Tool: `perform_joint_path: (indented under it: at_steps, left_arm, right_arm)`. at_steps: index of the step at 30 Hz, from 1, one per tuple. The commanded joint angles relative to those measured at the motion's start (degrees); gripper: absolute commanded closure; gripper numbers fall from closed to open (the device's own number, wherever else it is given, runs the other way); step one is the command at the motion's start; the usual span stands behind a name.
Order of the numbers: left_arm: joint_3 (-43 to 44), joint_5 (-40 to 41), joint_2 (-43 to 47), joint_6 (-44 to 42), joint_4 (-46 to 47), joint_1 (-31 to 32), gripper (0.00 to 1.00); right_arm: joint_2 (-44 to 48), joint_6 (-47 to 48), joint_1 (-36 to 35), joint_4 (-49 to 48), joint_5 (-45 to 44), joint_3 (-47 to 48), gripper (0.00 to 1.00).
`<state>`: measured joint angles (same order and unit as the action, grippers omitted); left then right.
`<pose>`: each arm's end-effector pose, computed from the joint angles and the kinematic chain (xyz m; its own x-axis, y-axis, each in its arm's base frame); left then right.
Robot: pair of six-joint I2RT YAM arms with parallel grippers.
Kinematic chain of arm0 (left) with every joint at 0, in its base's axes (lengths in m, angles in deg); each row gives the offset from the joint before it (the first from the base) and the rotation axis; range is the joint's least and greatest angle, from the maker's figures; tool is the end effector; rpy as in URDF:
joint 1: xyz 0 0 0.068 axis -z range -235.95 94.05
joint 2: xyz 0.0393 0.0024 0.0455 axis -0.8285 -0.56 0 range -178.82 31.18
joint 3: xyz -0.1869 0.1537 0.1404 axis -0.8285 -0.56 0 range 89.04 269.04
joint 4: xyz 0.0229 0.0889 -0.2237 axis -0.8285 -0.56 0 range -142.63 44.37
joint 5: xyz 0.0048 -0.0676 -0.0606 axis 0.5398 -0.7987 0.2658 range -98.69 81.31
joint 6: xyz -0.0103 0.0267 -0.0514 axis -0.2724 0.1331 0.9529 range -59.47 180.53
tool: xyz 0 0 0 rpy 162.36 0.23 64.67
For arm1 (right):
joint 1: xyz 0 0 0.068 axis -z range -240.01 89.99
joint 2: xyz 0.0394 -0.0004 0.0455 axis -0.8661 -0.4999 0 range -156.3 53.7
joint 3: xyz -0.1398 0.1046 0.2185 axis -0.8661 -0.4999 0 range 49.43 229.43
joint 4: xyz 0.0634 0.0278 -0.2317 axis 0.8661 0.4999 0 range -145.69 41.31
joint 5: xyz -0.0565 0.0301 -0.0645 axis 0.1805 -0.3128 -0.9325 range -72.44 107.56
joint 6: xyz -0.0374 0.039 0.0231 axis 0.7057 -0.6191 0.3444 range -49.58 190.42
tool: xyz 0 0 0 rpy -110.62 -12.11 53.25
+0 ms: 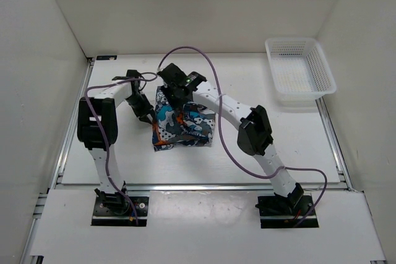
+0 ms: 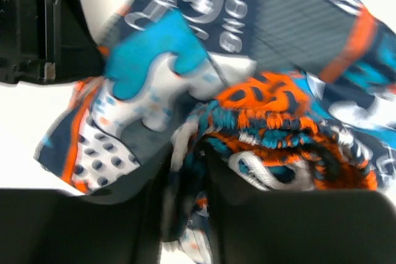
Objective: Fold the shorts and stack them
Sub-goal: Fold the shorts
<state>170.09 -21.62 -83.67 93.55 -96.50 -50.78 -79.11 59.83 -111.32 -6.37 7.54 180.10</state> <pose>0.3618 -0.0423 0.1698 -0.8905 -0.4529 0.0433 -0.4495 0.8611 -0.2376 0.3199 0.3876 0.2734 -0.6095 -0.4715 -0.6374 -0.5990 0.8005 -0.0193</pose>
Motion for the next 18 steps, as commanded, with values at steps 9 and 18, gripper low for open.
perform_joint_path:
  at_steps: [9,18]
  left_arm:
    - [2.4,-0.8,13.9,-2.2,-5.0,-5.3,0.55]
    - [11.6,6.0,11.3,-5.8,-7.3,4.3,0.83]
  right_arm:
    - [11.3,-1.9,0.0,-18.4,16.9,-8.4,0.15]
    - [35.0,-10.2,8.9,-22.0,9.1,-38.6,0.48]
